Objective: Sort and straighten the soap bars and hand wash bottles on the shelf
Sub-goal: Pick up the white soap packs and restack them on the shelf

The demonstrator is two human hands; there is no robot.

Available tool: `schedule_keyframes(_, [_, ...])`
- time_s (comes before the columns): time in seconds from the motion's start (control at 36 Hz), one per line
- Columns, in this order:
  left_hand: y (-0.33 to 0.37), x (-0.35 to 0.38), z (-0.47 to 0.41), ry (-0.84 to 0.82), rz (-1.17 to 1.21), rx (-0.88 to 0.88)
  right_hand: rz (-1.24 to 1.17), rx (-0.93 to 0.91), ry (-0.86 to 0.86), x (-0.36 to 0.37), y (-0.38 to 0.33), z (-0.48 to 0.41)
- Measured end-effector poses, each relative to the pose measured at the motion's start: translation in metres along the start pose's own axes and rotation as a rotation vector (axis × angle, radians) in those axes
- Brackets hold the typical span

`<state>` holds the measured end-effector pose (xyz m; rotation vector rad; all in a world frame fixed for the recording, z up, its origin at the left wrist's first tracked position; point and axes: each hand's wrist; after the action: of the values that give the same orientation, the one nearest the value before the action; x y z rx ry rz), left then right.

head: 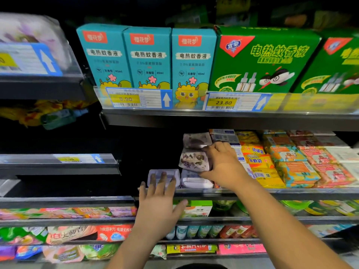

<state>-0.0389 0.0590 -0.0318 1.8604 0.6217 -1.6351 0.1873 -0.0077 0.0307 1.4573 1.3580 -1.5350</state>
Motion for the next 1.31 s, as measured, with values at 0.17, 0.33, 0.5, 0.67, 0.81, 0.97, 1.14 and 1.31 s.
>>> schedule_keyframes(0.17, [-0.024,-0.017,-0.017,0.09,0.308,0.006,-0.32,0.059,0.093,-0.015,-0.017,0.022])
schedule_keyframes(0.33, [-0.012,-0.041,-0.013,0.074,0.786,0.18,-0.833,0.333,0.084,-0.026,-0.033,0.053])
schedule_keyframes(0.5, [0.008,-0.046,-0.013,0.092,1.076,0.232,-1.483,0.45,-0.049,-0.023,-0.047,0.07])
schedule_keyframes(0.67, [0.017,-0.05,-0.007,0.043,1.486,0.109,-1.48,0.362,-0.11,-0.018,-0.05,0.085])
schedule_keyframes(0.81, [0.023,-0.053,-0.003,0.029,1.612,-0.004,-1.51,0.393,0.083,-0.014,-0.055,0.087])
schedule_keyframes(0.97, [0.008,-0.044,0.0,-0.295,1.52,0.203,-1.485,0.479,0.148,-0.018,-0.053,0.093])
schedule_keyframes(1.14, [0.007,-0.042,-0.009,-0.226,1.422,0.17,-1.819,0.434,-0.039,-0.015,-0.039,0.103])
schedule_keyframes(1.31, [0.024,-0.047,-0.018,-0.148,1.407,0.076,-1.333,0.441,-0.055,-0.014,-0.034,0.1])
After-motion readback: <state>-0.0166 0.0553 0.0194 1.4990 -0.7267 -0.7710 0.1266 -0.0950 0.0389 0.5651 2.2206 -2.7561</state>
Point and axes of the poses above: each hand's wrist, its own z-axis away from the middle knuckle, its own x-axis out of the palm, y = z × x, and after that the axes turned 3 degrees about -x, right-handed
